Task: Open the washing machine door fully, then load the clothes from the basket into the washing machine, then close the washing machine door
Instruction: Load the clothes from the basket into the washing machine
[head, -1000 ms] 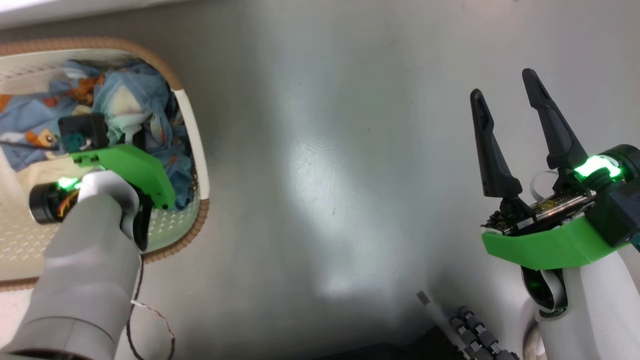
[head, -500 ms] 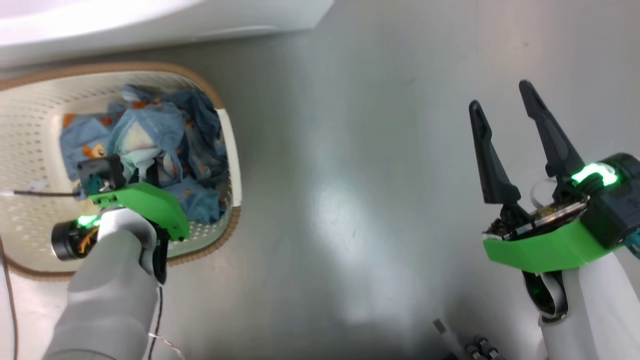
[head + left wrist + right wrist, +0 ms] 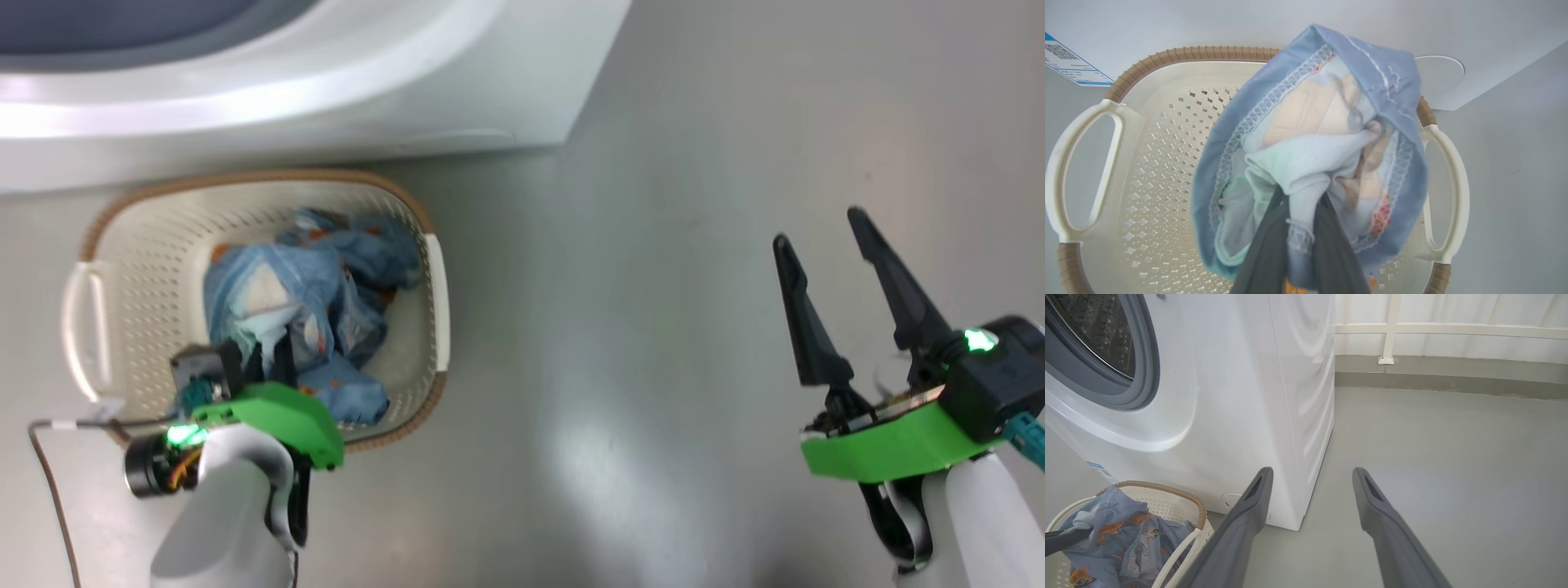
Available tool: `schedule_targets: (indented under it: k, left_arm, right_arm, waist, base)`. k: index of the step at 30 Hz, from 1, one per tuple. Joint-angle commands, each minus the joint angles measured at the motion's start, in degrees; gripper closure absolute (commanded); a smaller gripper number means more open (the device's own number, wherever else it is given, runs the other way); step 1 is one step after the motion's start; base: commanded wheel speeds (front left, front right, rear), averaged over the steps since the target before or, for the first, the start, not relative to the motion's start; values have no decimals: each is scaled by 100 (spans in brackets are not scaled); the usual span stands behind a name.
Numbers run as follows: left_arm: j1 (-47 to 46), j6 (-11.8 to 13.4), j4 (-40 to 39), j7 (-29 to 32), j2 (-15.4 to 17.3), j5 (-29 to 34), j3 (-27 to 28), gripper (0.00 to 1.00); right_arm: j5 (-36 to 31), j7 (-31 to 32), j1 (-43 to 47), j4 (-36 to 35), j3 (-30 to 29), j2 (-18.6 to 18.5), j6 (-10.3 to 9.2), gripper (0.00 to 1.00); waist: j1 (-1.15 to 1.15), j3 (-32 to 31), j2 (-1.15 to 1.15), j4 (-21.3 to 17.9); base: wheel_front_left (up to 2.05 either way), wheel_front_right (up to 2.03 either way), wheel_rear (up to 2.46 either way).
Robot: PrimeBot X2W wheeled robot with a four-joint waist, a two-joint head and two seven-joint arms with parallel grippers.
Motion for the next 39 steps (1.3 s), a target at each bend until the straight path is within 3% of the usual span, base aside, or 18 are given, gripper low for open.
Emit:
schedule_targets:
  k: [1, 25, 39]
  left_arm:
    - [329, 36, -215, -70, 134, 101, 223, 100]
    - [2379, 28, -2458, -71, 212, 1224, 782, 100]
    - [3104, 80, -3621, 27, 551, 1381, 752, 100]
  right_arm:
    - [-65, -26, 267, -77, 100, -18, 9, 0]
    - [-89, 138, 1248, 467, 265, 252, 9, 0]
    - [-150, 369, 1768, 211, 270, 386, 9, 0]
  waist:
    - [0, -501, 0, 255]
    - [0, -2799, 0, 408]
    - [0, -3499, 0, 468]
  base:
    - [0, 0, 0]
    - [0, 0, 0]
    - [0, 0, 0]
